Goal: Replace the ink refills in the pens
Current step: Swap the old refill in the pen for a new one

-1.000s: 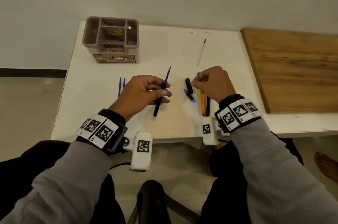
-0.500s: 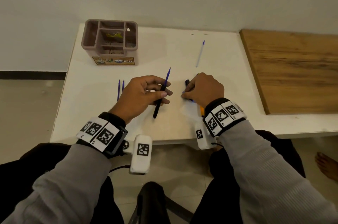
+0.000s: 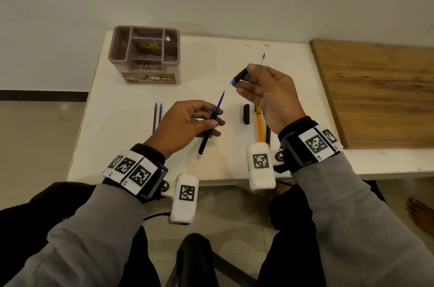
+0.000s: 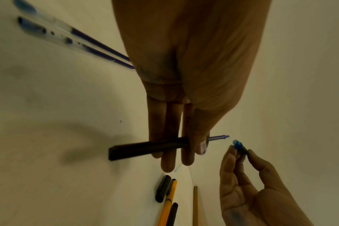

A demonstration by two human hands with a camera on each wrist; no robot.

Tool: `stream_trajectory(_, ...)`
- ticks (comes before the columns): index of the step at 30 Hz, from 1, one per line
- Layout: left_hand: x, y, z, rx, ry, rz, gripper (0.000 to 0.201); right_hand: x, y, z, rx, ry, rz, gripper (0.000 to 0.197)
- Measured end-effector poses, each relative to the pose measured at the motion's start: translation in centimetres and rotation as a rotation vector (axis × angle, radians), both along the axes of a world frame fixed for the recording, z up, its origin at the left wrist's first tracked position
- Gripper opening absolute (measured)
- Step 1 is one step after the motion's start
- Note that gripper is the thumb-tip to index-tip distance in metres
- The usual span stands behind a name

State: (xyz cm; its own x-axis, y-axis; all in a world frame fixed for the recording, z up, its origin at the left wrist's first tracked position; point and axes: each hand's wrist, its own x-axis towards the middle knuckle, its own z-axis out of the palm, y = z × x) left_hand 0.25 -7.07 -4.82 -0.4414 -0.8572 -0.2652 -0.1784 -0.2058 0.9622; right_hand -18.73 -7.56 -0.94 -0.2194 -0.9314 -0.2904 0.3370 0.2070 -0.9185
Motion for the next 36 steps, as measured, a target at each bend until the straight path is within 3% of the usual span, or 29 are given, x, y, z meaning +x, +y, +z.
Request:
stream_trajectory(9,0.2,0.0,-0.2,-0.004,-0.03,-0.036,0.022,0.4,0.0,-0.5,-0.001,0.164,0.132,0.016)
stream_trajectory(16,0.2,0.0,-0.4,0.016,-0.038,-0.045,0.023,0.3,0.1,-0.8,-0.005,0.187,0.198,0.015)
stream_trajectory(23,0.3,-0.1,-0.5,0.013,-0.024,-0.043,0.025,0.2,-0.1,-0.9,-0.073,0.216,0.127,0.01)
stream_trajectory(29,0.3,-0.1,-0.6,0.027,0.001,-0.017,0.028,0.6,0.2,-1.7,-0.019,0.394,0.382,0.013)
stream_trajectory(33,0.3,-0.2,-0.7,0.061,0.05,0.053,0.045,0.5,0.2,-1.9,-0.034,0.459,0.413,0.006)
stream_trajectory(36,0.2,-0.2,-0.7,0.043,0.073,0.055,0.046,0.4,0.1,-2.3,-0.061,0.447,0.369,0.009)
